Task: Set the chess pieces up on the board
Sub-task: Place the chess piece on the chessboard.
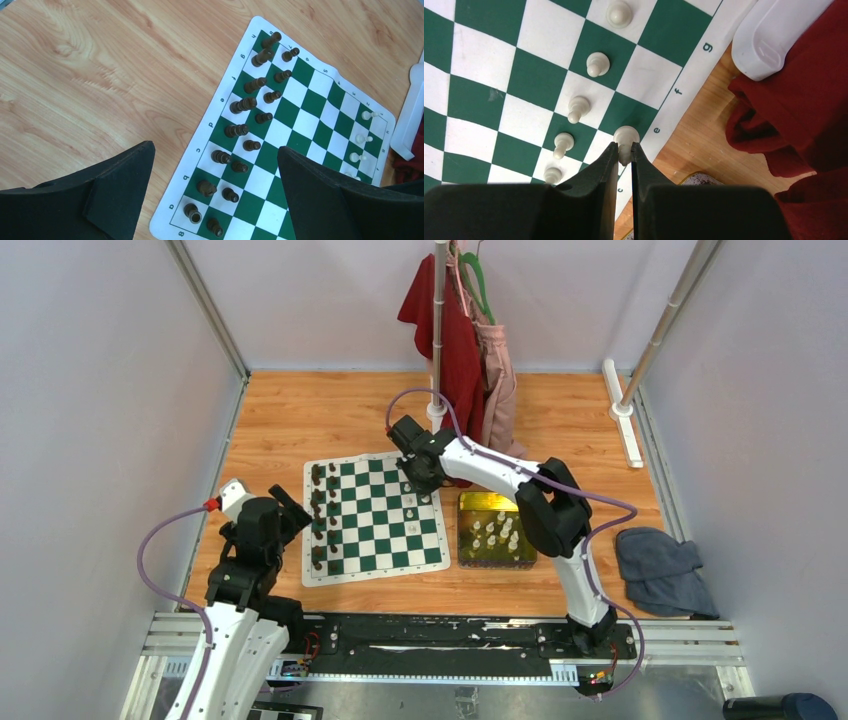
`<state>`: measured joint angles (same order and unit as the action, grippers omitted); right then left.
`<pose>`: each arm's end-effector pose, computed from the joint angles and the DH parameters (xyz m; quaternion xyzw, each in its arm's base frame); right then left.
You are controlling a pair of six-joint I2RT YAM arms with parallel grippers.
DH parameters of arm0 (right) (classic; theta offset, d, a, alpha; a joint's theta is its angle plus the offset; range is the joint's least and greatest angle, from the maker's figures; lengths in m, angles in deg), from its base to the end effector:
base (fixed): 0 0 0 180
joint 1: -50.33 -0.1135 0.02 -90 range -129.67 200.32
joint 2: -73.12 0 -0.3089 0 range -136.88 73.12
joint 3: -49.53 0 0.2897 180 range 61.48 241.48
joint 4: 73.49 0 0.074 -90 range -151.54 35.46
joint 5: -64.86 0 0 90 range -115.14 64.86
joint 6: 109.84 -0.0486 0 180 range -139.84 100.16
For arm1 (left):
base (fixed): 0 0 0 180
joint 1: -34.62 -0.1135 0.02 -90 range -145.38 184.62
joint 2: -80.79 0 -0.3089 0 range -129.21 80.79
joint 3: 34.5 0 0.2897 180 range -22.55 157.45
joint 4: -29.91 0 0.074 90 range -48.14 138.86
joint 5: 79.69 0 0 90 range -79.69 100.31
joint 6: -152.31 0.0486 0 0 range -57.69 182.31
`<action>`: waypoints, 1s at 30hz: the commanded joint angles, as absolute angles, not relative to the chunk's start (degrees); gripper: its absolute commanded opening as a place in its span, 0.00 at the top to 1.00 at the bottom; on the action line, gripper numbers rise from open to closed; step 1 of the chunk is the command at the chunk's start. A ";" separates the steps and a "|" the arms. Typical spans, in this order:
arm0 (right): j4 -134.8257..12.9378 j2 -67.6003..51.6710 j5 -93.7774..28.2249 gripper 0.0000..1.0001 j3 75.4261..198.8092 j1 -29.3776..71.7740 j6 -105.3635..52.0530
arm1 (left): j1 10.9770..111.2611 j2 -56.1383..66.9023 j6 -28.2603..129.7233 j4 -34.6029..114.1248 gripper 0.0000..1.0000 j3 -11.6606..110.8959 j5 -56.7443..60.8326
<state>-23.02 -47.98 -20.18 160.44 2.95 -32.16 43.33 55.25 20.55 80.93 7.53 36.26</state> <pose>0.3584 0.3832 0.2200 -0.2807 0.9249 0.0896 0.2403 0.1179 0.0035 0.2622 -0.3455 0.7972 -0.0136 0.4949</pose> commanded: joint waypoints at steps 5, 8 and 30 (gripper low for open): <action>-22.69 -51.03 -21.70 1.00 164.12 4.35 -30.85 | 43.06 54.27 21.39 79.67 0.00 6.62 37.58; -22.68 -51.62 -21.69 1.00 164.64 4.52 -30.76 | 43.06 54.09 21.53 79.58 0.00 6.56 37.68; -22.43 -55.39 -22.50 1.00 169.74 6.64 -30.12 | 43.06 52.90 22.23 78.70 0.00 6.14 37.92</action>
